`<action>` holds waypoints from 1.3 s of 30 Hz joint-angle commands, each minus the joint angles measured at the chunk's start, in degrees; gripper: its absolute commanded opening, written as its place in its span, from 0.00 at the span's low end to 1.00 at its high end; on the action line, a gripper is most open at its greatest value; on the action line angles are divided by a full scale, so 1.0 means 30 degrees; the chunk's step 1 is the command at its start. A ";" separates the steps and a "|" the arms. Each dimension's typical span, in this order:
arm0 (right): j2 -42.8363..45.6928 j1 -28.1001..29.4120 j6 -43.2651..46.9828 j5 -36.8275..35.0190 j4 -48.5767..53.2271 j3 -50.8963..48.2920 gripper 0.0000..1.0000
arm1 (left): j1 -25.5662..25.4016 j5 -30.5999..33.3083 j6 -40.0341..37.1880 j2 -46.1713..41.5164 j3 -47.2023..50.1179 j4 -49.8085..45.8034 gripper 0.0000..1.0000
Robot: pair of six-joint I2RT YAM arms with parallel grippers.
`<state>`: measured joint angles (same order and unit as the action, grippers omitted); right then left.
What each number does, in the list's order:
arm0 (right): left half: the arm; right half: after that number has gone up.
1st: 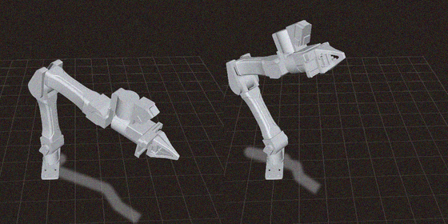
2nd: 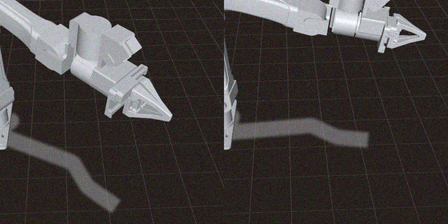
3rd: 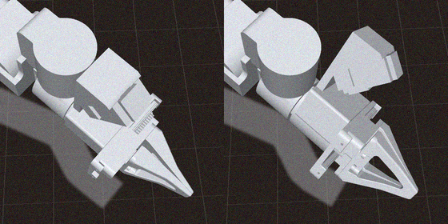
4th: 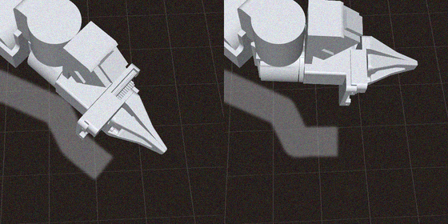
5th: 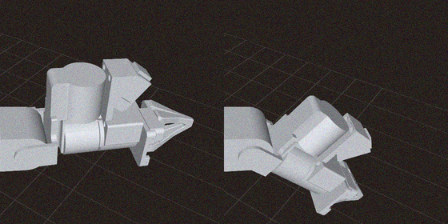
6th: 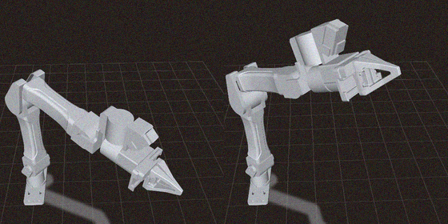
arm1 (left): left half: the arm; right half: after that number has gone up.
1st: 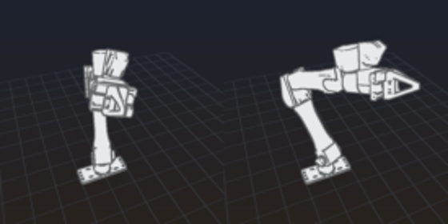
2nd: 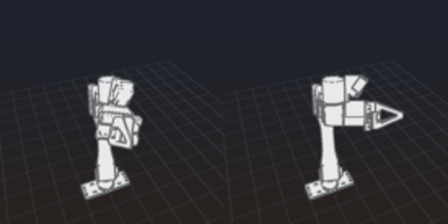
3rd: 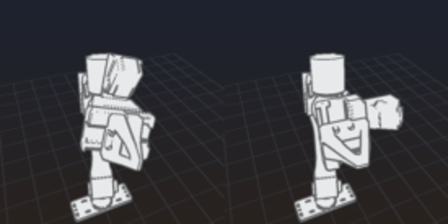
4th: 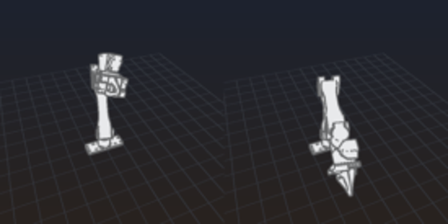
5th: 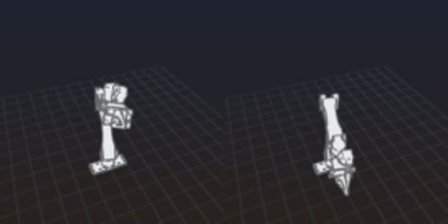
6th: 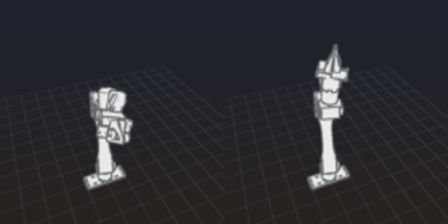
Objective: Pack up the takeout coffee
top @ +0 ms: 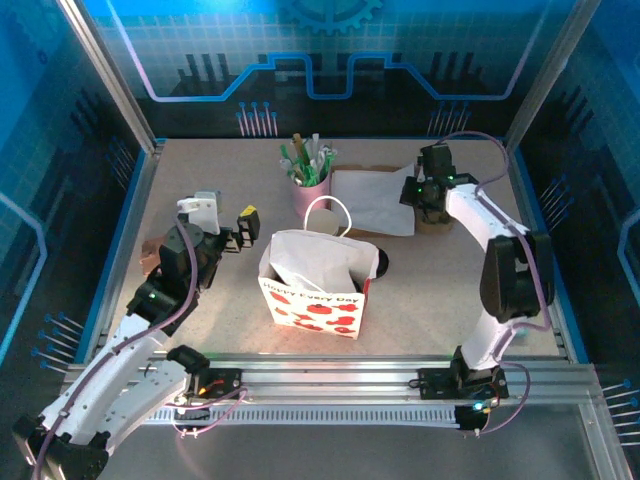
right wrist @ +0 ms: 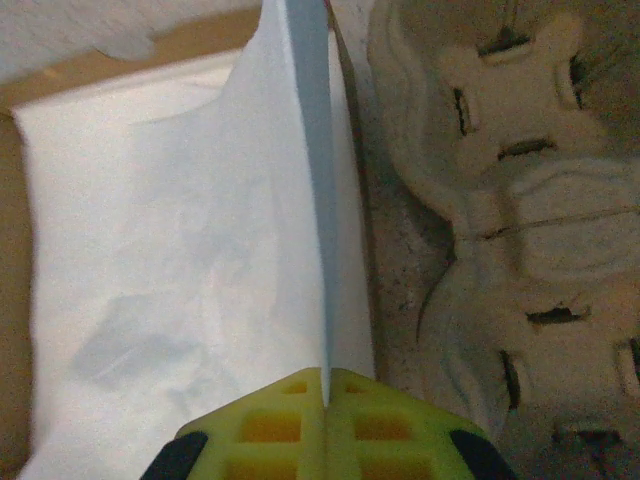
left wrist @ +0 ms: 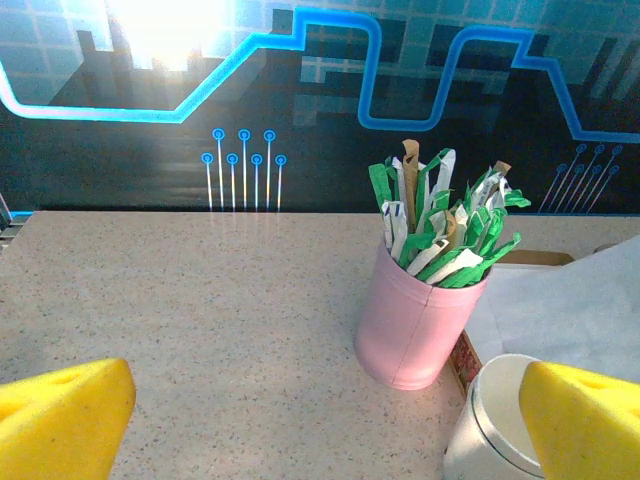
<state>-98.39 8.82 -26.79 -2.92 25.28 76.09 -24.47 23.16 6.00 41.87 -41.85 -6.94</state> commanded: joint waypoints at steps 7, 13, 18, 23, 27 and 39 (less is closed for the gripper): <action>0.7208 0.0296 -0.0977 0.2148 -0.0281 -0.0486 0.00 | 0.0162 0.0058 -0.0040 -0.0392 0.0182 0.0828 0.99; 1.1315 0.1715 -0.0374 0.3236 -0.0897 -0.0197 0.00 | 0.0159 0.0076 -0.0007 -0.0556 0.0150 0.0796 0.99; 1.3534 0.4224 0.0438 0.3705 -0.1087 0.0619 0.00 | 0.0159 0.0162 0.0060 -0.0801 0.0206 0.0817 0.99; 1.5033 0.7278 0.1511 0.3372 -0.0939 0.1348 0.00 | 0.0167 0.0113 0.0194 -0.0969 0.0212 0.0775 0.99; 1.5808 0.9351 0.2197 0.3209 -0.1315 0.1968 0.00 | 0.0165 0.0045 0.0270 -0.0976 0.0212 0.0836 0.99; 1.5483 1.4546 0.2797 0.2168 -0.2007 0.2332 0.00 | 0.0159 0.0194 0.0227 -0.1270 0.0252 0.0744 0.99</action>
<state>-51.18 49.36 -20.23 6.26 21.06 83.70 -24.47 23.16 6.04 38.89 -41.85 -6.94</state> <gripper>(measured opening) 0.064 0.994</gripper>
